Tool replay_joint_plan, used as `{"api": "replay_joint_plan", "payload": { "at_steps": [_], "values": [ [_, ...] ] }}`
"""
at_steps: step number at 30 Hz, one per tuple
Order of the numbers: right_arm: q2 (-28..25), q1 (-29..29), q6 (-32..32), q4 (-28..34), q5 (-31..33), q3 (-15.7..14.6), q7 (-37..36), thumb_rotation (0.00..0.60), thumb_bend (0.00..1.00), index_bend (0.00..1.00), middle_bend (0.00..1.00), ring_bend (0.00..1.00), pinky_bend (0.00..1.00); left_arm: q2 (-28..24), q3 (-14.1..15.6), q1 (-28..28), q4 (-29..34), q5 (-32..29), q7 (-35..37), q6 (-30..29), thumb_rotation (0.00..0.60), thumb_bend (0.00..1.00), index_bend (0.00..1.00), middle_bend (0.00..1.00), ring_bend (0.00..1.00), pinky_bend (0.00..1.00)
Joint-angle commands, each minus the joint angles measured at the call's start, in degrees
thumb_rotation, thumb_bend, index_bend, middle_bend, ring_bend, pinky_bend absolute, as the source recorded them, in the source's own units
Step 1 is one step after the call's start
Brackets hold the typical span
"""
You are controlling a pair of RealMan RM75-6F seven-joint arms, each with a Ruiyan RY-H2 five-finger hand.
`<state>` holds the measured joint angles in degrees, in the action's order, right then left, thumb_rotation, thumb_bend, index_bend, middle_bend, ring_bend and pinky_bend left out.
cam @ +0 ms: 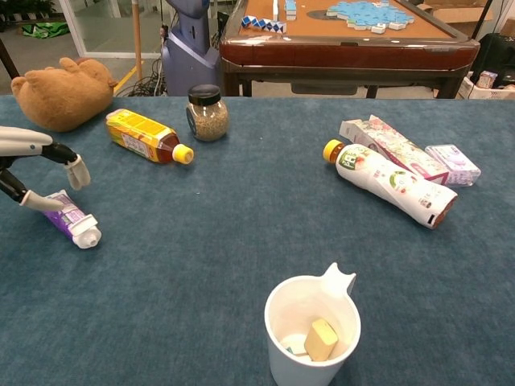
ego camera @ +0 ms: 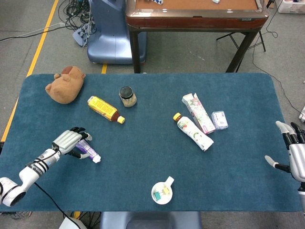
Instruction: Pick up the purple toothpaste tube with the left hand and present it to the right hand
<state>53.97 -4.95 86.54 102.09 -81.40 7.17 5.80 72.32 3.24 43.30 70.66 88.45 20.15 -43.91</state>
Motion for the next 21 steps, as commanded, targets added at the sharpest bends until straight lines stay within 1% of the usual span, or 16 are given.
{"api": "replay_joint_plan", "payload": {
  "at_steps": [1, 7, 10, 17, 21],
  "values": [
    [0.08, 0.13, 0.02, -0.32, 0.04, -0.06, -0.29, 0.600, 0.04, 0.02, 0.17, 0.08, 0.15, 0.55, 0.07, 1.05, -0.47, -0.35, -0.36, 2.02, 0.351, 0.20, 0.26, 0.30, 0.10, 0.07],
    [0.50, 0.11, -0.32, -1.05, 0.19, -0.09, -0.81, 0.600, 0.04, 0.02, 0.17, 0.08, 0.15, -0.18, 0.37, 1.27, 0.67, -1.57, -1.48, 3.89, 0.339, 0.20, 0.26, 0.30, 0.10, 0.07],
    [0.81, -0.04, -0.50, -1.31, 0.17, -0.02, -0.85, 0.600, 0.04, 0.02, 0.17, 0.08, 0.15, -1.49, 0.77, 1.04, 2.12, -2.16, -2.18, 4.54, 0.332, 0.20, 0.27, 0.30, 0.10, 0.07],
    [1.22, -0.29, -0.33, -1.37, -0.38, 0.16, -0.73, 0.600, 0.04, 0.02, 0.17, 0.08, 0.15, -4.43, 1.78, -0.86, 5.74, -3.55, -4.03, 3.98, 0.330, 0.20, 0.29, 0.30, 0.10, 0.06],
    [1.37, -0.27, -0.21, -1.49, -0.64, 0.16, -0.97, 0.600, 0.04, 0.02, 0.17, 0.08, 0.15, -6.49, 2.31, -2.20, 8.23, -4.57, -5.13, 3.40, 0.314, 0.20, 0.29, 0.31, 0.10, 0.06]
  ]
}}
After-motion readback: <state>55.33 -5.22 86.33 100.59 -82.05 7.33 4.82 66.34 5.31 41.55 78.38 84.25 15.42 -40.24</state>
